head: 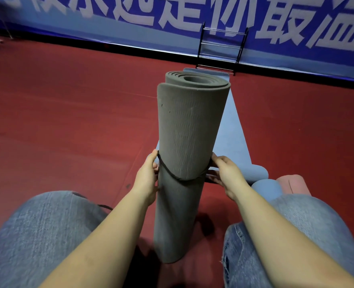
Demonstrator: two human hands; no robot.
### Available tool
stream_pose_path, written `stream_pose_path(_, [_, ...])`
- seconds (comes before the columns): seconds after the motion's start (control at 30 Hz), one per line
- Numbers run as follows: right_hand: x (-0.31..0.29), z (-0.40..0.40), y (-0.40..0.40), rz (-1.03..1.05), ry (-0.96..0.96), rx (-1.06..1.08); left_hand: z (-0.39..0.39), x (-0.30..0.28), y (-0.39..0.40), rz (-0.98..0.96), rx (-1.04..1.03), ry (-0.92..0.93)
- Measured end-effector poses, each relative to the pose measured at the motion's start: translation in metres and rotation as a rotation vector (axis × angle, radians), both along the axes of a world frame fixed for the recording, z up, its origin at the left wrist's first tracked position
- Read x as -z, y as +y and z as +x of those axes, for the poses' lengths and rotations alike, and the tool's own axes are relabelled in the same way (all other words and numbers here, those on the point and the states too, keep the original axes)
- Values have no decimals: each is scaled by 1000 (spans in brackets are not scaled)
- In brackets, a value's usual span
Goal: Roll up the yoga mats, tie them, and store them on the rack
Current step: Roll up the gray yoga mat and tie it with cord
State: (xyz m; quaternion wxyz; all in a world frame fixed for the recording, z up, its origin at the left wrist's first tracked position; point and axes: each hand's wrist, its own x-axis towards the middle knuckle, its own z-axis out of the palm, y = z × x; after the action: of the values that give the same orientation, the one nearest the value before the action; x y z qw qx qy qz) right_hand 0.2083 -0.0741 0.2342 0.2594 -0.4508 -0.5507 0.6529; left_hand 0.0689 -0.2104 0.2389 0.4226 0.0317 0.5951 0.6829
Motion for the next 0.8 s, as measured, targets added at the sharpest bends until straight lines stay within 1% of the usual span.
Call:
stream_pose_path(0.07, [0,-2,2,4,4,20,0,3,-3,21,27,4])
stream_pose_path(0.27, [2,-6,2,-30,0,24,-10,4,-4,-96,-10,164])
stream_pose_path(0.33, [4,-6,3,-36,-17,39,-12,10,-1,-131,-16,134])
stream_pose_path(0.5, [18,-10,5,-45,-115,37,-13,27,2,-173,-44,-16])
stream_pose_path(0.67, [32,-22,12,-57,-163,84,-18,36,12,-195,-199,-24])
stream_pose_path(0.8, [55,-26,4,-96,-191,44,-22,54,5,-231,-203,-28])
